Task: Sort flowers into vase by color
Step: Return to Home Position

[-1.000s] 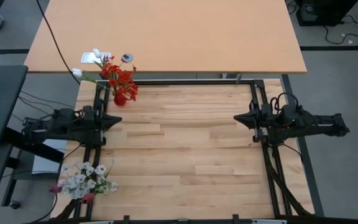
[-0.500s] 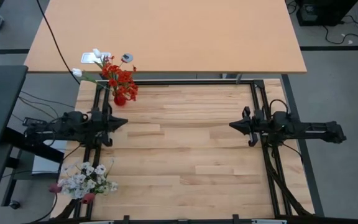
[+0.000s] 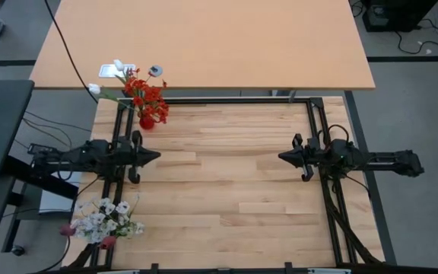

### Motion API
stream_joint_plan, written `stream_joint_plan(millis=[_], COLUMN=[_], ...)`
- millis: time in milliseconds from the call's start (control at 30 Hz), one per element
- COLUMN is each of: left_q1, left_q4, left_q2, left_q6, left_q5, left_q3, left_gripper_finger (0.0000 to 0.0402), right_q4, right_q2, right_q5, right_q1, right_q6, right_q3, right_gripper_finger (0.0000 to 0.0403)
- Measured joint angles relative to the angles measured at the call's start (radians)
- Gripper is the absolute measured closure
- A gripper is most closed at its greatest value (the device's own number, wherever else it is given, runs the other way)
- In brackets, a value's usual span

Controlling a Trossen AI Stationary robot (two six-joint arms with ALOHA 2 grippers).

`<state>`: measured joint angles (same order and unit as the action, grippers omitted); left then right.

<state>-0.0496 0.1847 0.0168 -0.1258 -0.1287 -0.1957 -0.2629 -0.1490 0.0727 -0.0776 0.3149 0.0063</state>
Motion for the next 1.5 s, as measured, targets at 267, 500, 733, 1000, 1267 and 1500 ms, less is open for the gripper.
stream_joint_plan(millis=[267,500,733,1000,1267,1500], left_q1=[0.0,0.0,0.002,0.002,0.002,0.002], left_q4=[-0.258,-0.331,-0.299,-0.3,-0.299,-0.299], left_q2=[-0.004,-0.006,-0.004,-0.004,-0.004,-0.004], left_q6=[-0.025,-0.032,-0.065,-0.069,-0.07,-0.07], left_q5=[0.017,0.04,0.037,0.037,0.037,0.037], left_q3=[0.144,0.187,0.187,0.187,0.188,0.188], left_gripper_finger=[0.0401,0.0401,0.0394,0.0368,0.0366,0.0366], right_q4=[0.018,0.058,0.056,0.055,0.055,0.055], right_q2=[0.0,0.0,-0.002,-0.002,-0.002,-0.002], right_q5=[-0.018,-0.053,-0.053,-0.053,-0.053,-0.053], right_q1=[-0.004,-0.011,-0.011,-0.011,-0.011,-0.011], right_q6=[0.0,0.035,0.094,0.094,0.094,0.094], right_q3=[0.0,0.0,0.0,0.0,0.0,0.0], right_gripper_finger=[0.0401,0.04,0.038,0.0367,0.0369,0.037])
